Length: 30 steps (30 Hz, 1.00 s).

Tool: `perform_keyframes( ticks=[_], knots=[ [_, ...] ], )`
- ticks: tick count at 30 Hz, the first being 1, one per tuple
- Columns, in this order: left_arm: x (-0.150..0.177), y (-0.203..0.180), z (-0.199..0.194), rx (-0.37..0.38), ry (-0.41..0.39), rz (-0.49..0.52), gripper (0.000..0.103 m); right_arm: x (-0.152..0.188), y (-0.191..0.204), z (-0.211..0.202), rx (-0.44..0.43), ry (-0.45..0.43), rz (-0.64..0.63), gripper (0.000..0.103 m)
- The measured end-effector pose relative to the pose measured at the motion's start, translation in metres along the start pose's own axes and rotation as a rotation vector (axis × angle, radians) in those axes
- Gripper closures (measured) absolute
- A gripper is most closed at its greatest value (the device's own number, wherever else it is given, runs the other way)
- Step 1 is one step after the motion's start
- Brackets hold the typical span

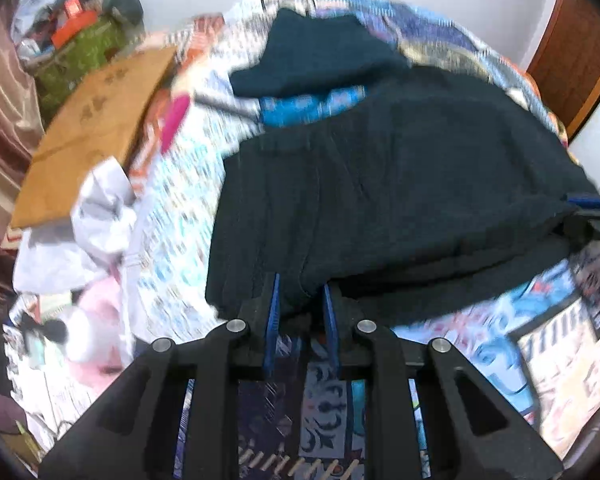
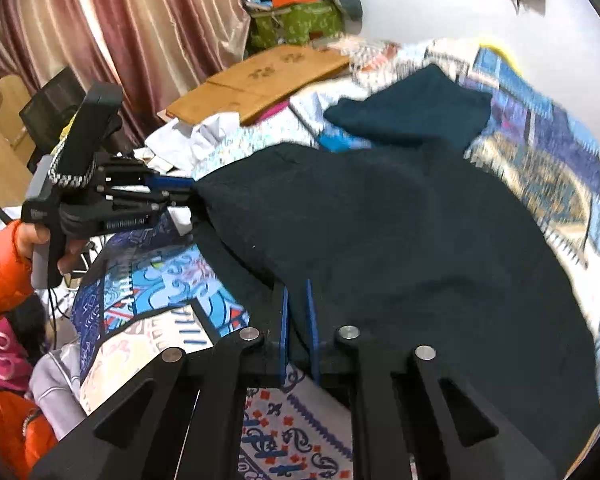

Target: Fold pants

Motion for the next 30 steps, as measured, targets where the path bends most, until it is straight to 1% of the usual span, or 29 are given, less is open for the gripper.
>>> perform_keyframes(
  ticks=[2, 3, 4, 6, 7, 8, 9, 10, 12, 14, 16, 17, 18, 20, 21, 23, 25, 27, 30],
  knots=[
    [0.008, -0.002, 0.006, -0.005, 0.020, 0.002, 0.082, 0.004, 0.000, 0.000, -0.003, -0.006, 0.013, 0.089],
    [0.009, -0.003, 0.004, -0.013, 0.016, 0.007, 0.079, 0.005, -0.001, -0.003, -0.014, -0.011, 0.017, 0.082],
    [0.009, -0.005, 0.002, -0.026, 0.015, 0.013, 0.075, 0.006, -0.002, -0.008, -0.019, -0.013, 0.028, 0.072],
    [0.007, -0.005, -0.005, -0.049, 0.007, 0.010, 0.049, 0.009, -0.007, -0.022, 0.003, -0.035, 0.046, 0.062],
    [0.005, -0.005, -0.009, -0.048, -0.002, 0.000, 0.042, 0.012, -0.012, -0.031, 0.024, -0.055, 0.055, 0.060],
    [0.002, -0.003, -0.015, -0.036, -0.013, -0.018, 0.034, 0.016, -0.018, -0.041, 0.046, -0.069, 0.065, 0.059],
    [-0.001, -0.002, -0.020, -0.023, -0.021, -0.032, 0.032, 0.021, -0.024, -0.050, 0.069, -0.079, 0.080, 0.059],
    [-0.007, -0.002, -0.028, 0.000, -0.030, -0.050, 0.032, 0.030, -0.035, -0.064, 0.102, -0.093, 0.111, 0.059],
    [-0.018, -0.001, -0.038, 0.023, -0.041, -0.072, 0.031, 0.043, -0.052, -0.082, 0.146, -0.115, 0.165, 0.059],
    [-0.033, -0.006, -0.049, 0.051, -0.054, -0.084, 0.030, 0.064, -0.074, -0.103, 0.208, -0.132, 0.236, 0.058],
    [-0.050, -0.014, -0.056, 0.074, -0.073, -0.082, 0.027, 0.088, -0.094, -0.121, 0.269, -0.136, 0.297, 0.058],
    [-0.056, -0.019, -0.057, 0.070, -0.084, -0.080, 0.024, 0.102, -0.104, -0.128, 0.304, -0.127, 0.320, 0.056],
    [-0.062, -0.025, -0.057, 0.059, -0.094, -0.076, 0.023, 0.114, -0.113, -0.135, 0.343, -0.114, 0.342, 0.052],
    [-0.076, -0.039, -0.050, 0.040, -0.097, -0.068, 0.023, 0.142, -0.133, -0.146, 0.420, -0.084, 0.386, 0.050],
    [-0.083, -0.047, -0.044, 0.040, -0.085, -0.069, 0.023, 0.160, -0.145, -0.152, 0.456, -0.067, 0.417, 0.050],
    [-0.091, -0.059, -0.028, 0.047, -0.055, -0.075, 0.023, 0.185, -0.165, -0.160, 0.493, -0.049, 0.484, 0.050],
    [-0.096, -0.074, -0.009, 0.045, -0.019, -0.074, 0.023, 0.210, -0.185, -0.166, 0.506, -0.045, 0.570, 0.050],
    [-0.099, -0.092, 0.015, 0.036, 0.027, -0.053, 0.023, 0.229, -0.206, -0.166, 0.487, -0.045, 0.659, 0.050],
    [-0.097, -0.111, 0.040, 0.009, 0.077, -0.016, 0.023, 0.252, -0.230, -0.164, 0.491, -0.067, 0.735, 0.050]
  ],
)
Point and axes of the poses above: each gripper's, at about its wrist camera, not at the fingertips, and z roughly the way its jaws point, y to its left, x to its underside, the point moved 2 cm from there along z, roughly the way its jaws point, and after that the axes turned 14 degrees about -z, right-handed, at the moved point
